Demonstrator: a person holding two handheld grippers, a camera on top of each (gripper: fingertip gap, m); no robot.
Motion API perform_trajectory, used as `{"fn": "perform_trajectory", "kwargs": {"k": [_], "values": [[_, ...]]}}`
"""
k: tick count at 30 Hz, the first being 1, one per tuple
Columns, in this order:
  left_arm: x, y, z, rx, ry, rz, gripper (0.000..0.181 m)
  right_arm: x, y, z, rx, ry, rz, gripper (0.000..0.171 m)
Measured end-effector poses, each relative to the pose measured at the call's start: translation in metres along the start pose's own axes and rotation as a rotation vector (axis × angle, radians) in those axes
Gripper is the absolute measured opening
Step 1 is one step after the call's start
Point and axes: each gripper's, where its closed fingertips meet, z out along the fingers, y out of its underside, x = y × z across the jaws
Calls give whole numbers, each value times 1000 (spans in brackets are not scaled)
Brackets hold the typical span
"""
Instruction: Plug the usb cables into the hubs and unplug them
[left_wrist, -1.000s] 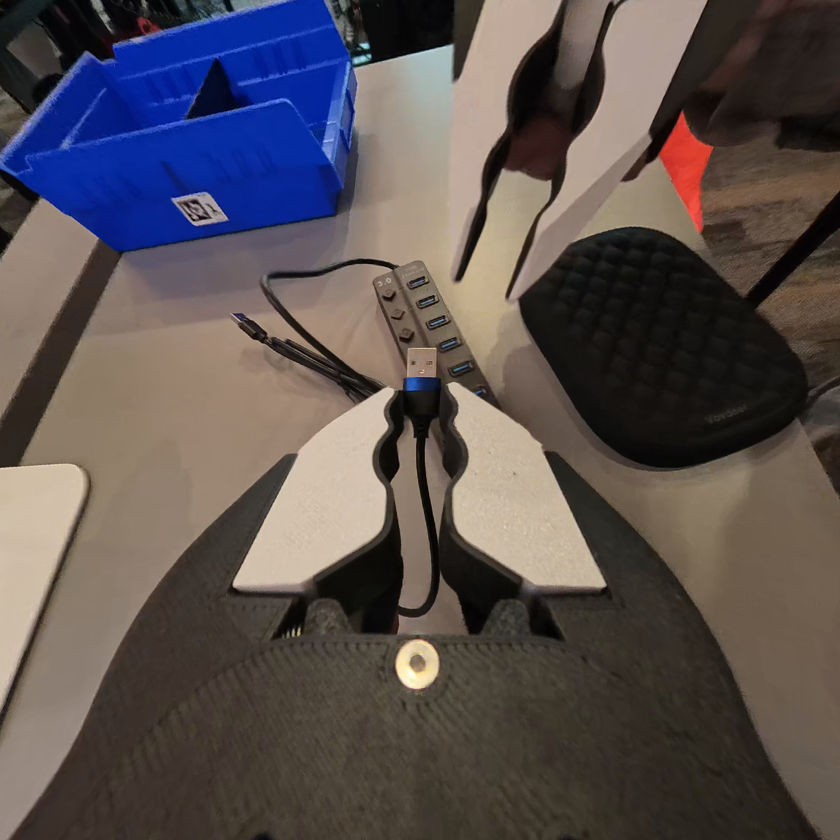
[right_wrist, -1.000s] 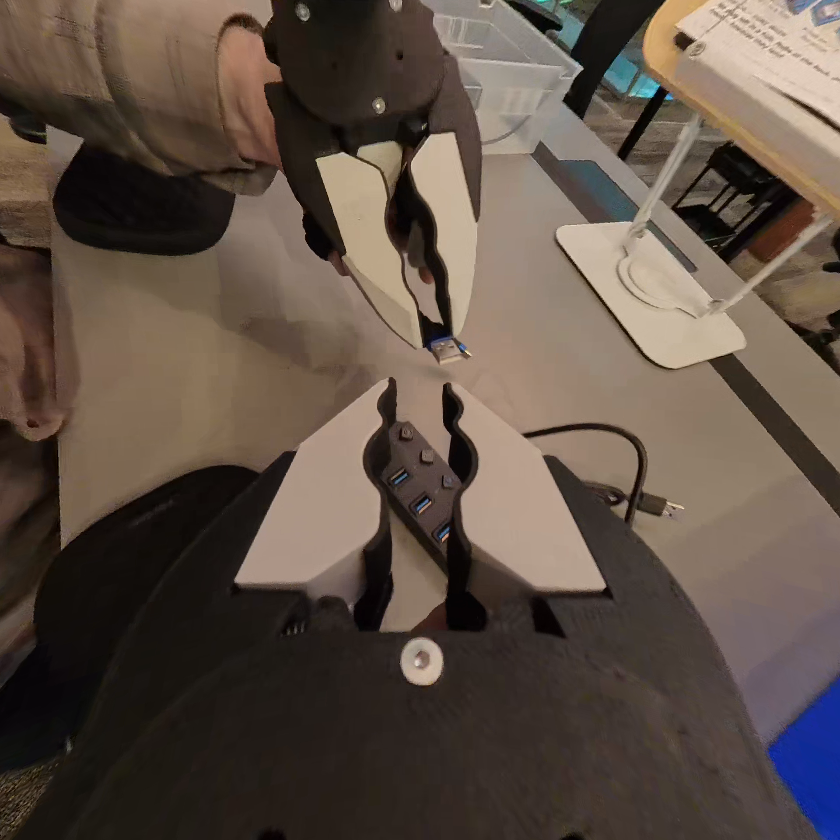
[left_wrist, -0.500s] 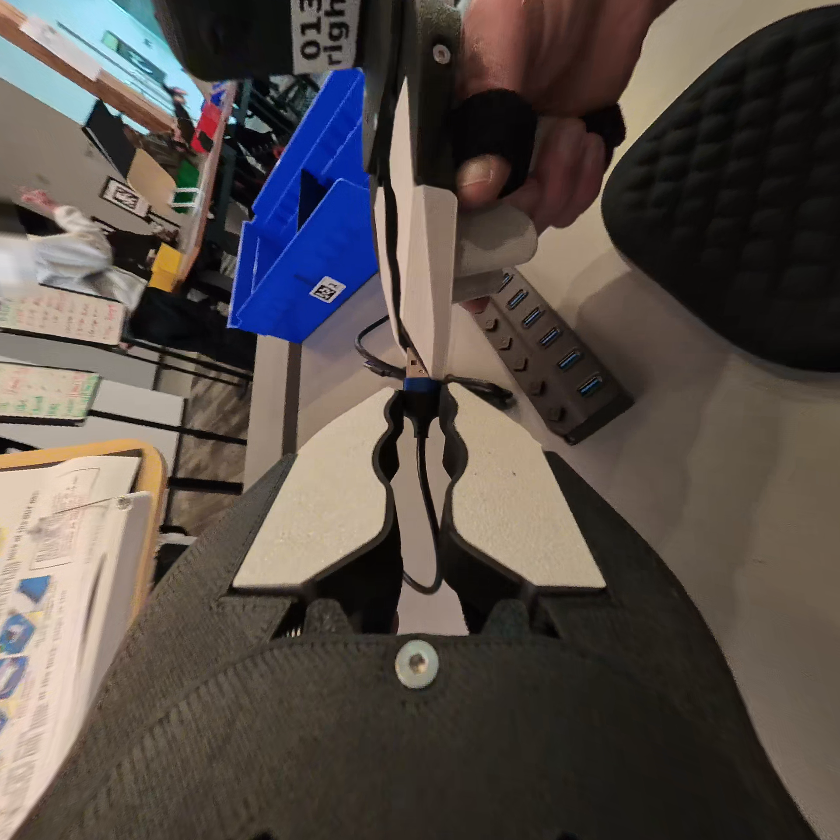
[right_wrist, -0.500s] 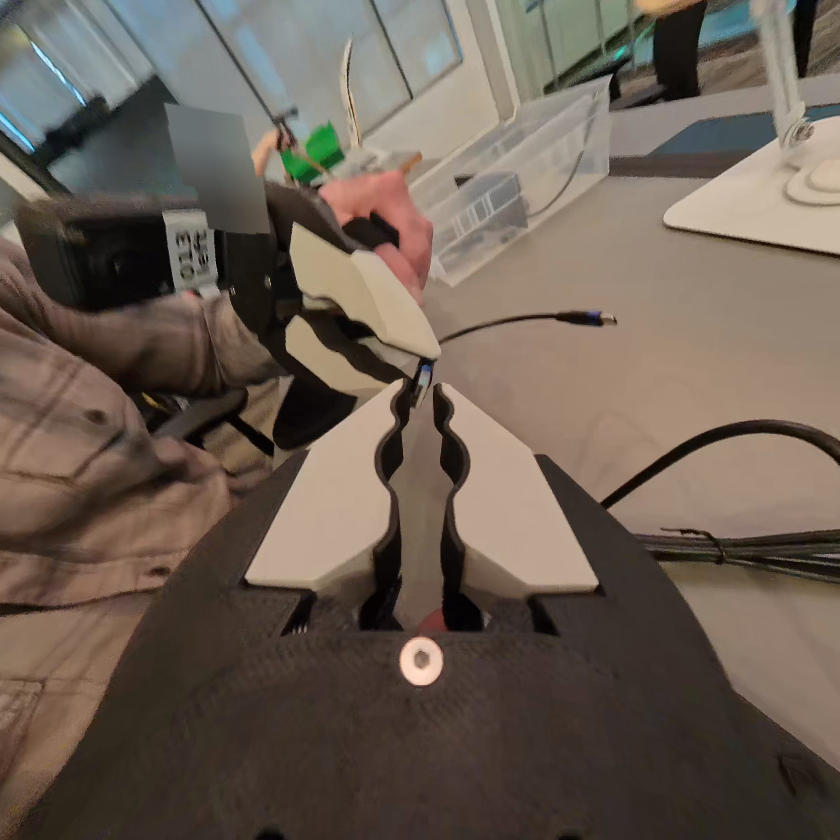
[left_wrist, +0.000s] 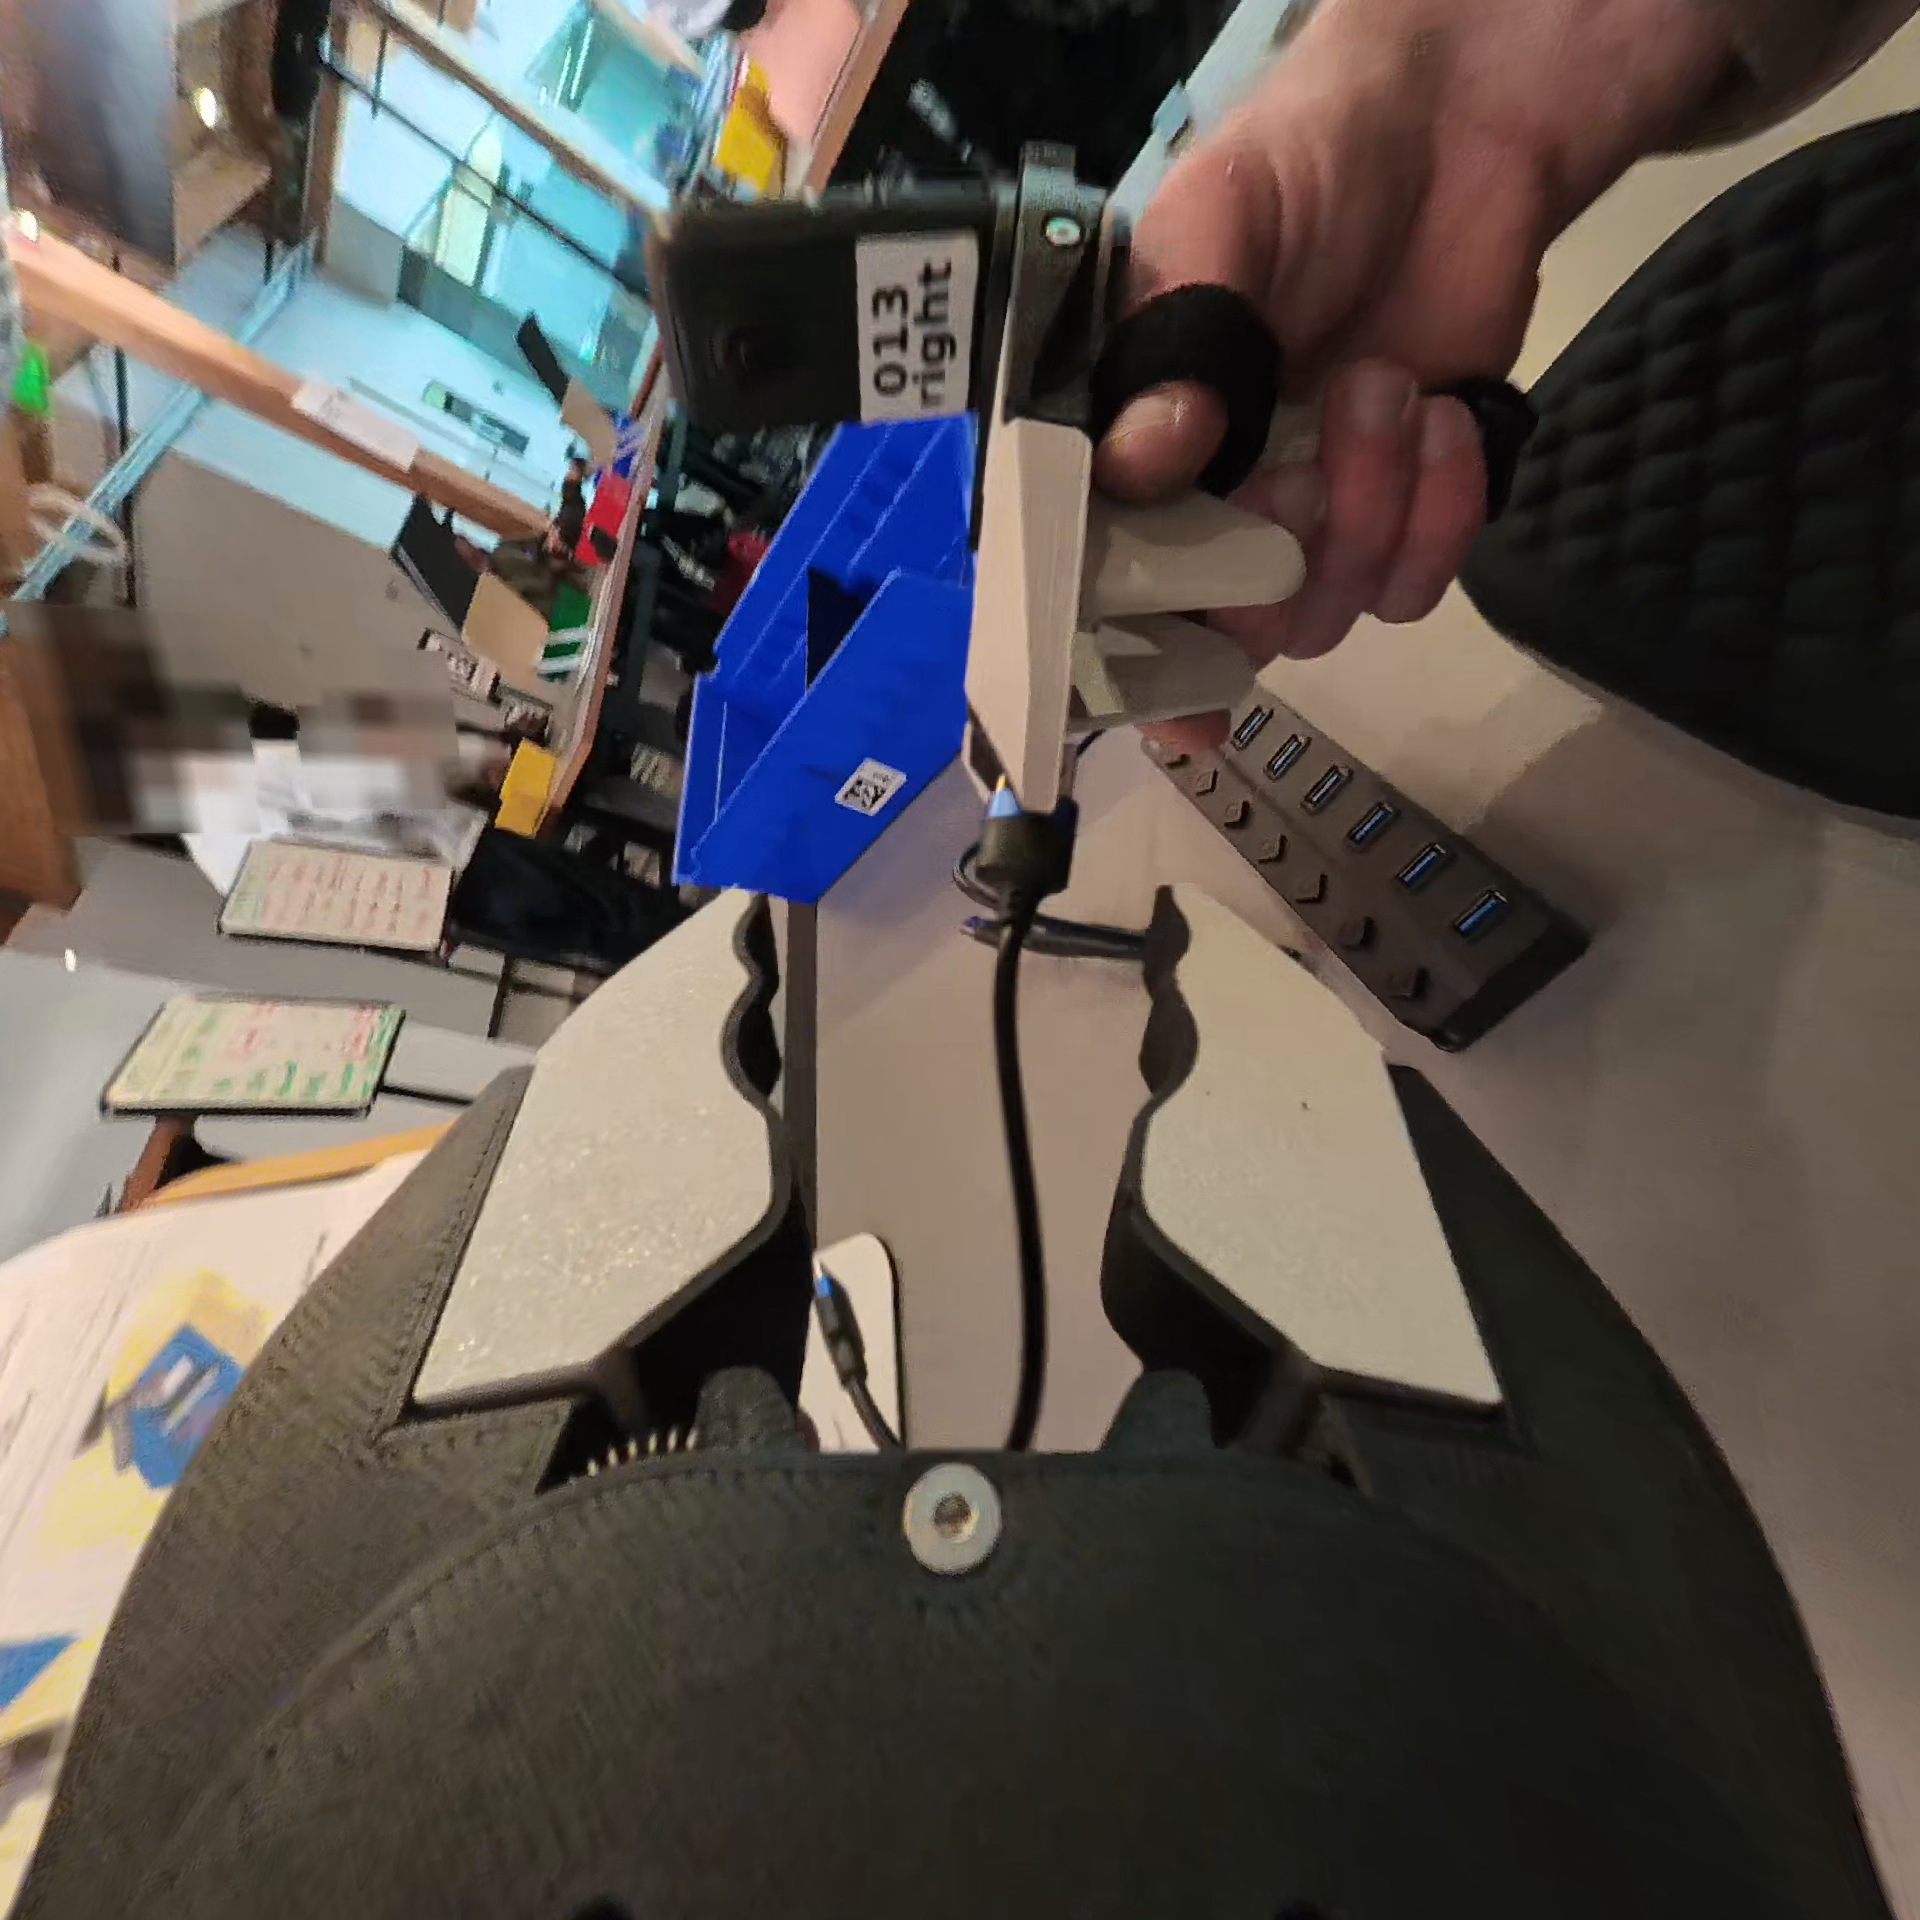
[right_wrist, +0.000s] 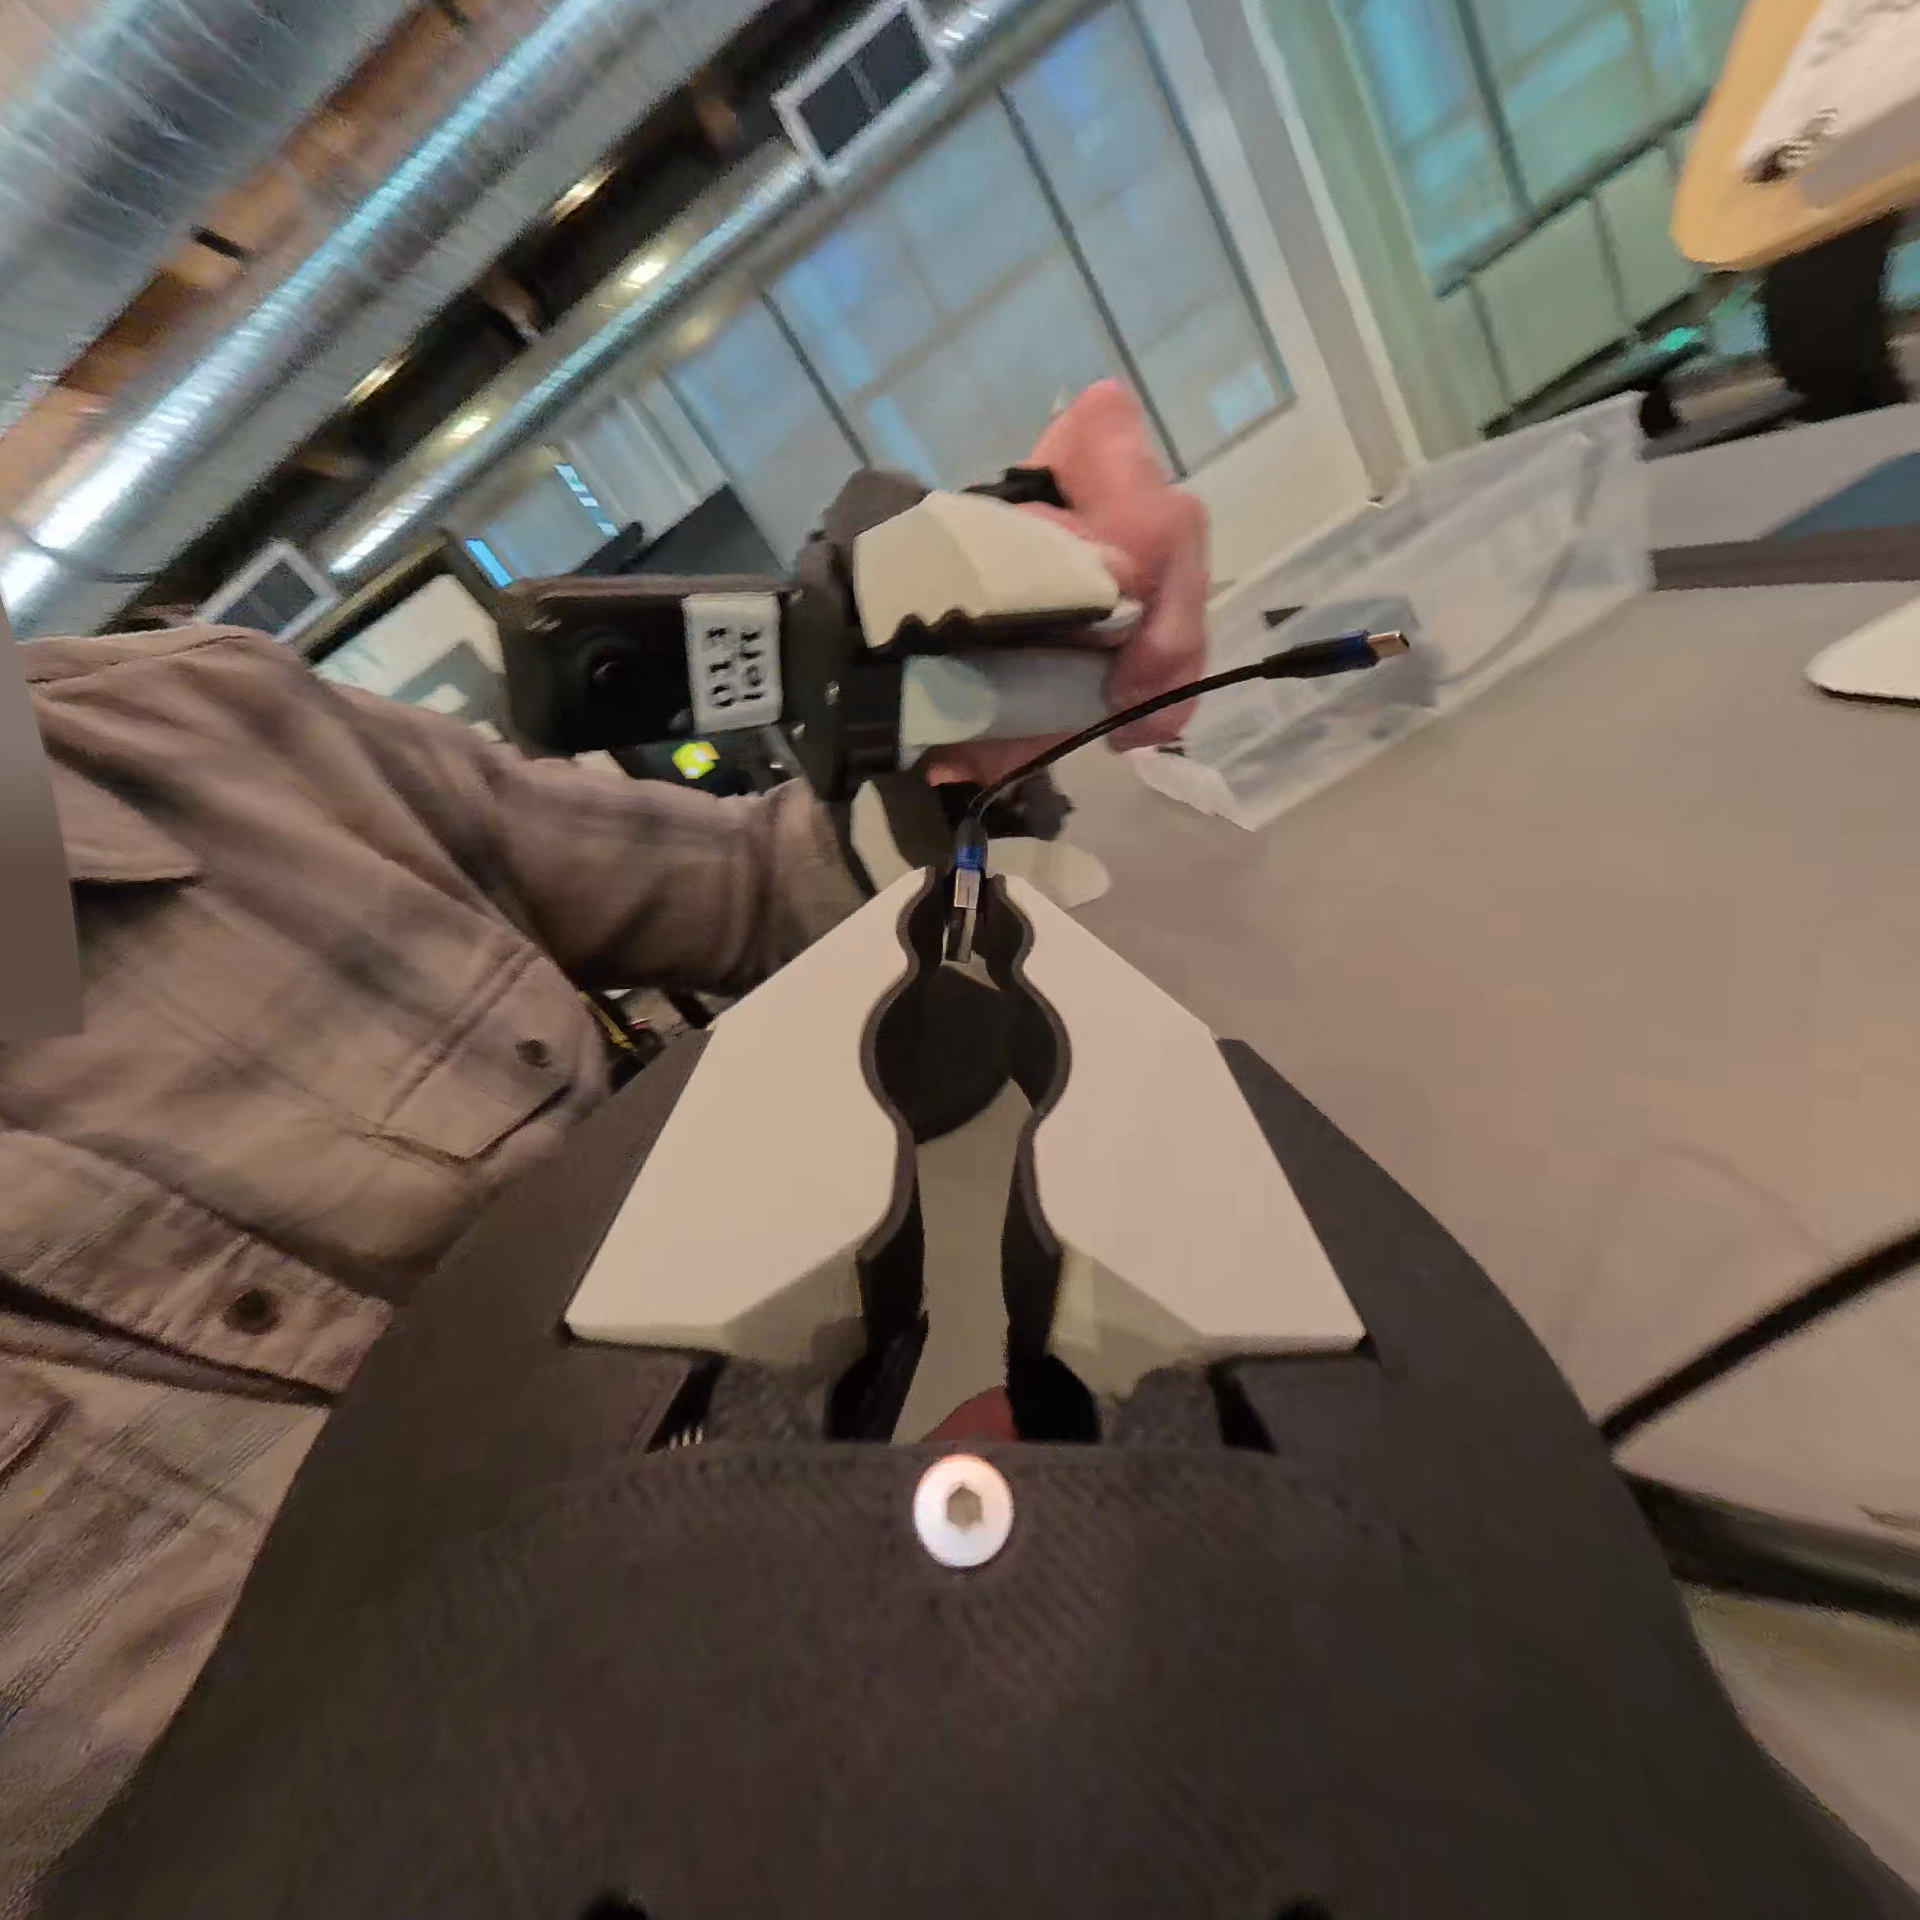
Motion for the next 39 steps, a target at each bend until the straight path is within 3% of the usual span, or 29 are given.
{"fn": "perform_trajectory", "kwargs": {"k": [6,10,16,22,33,36,39], "values": [[-13,-30,-28,134,243,57,68,-20,5,9,-13,-178,-2,5],[1,-37,-27,167,305,59,55,-33,-3,13,24,-262,-12,5],[8,-40,-21,274,143,-26,18,-33,-7,9,64,-289,36,5],[7,-43,-18,300,29,-88,17,-32,-8,5,98,-296,71,5],[7,-59,-24,370,6,-122,17,-38,-6,2,88,-341,76,5],[6,-62,-24,369,3,-117,7,-36,-4,0,110,-344,88,5],[6,-61,-25,375,12,-139,14,-37,-2,-2,103,-345,87,5]]}}
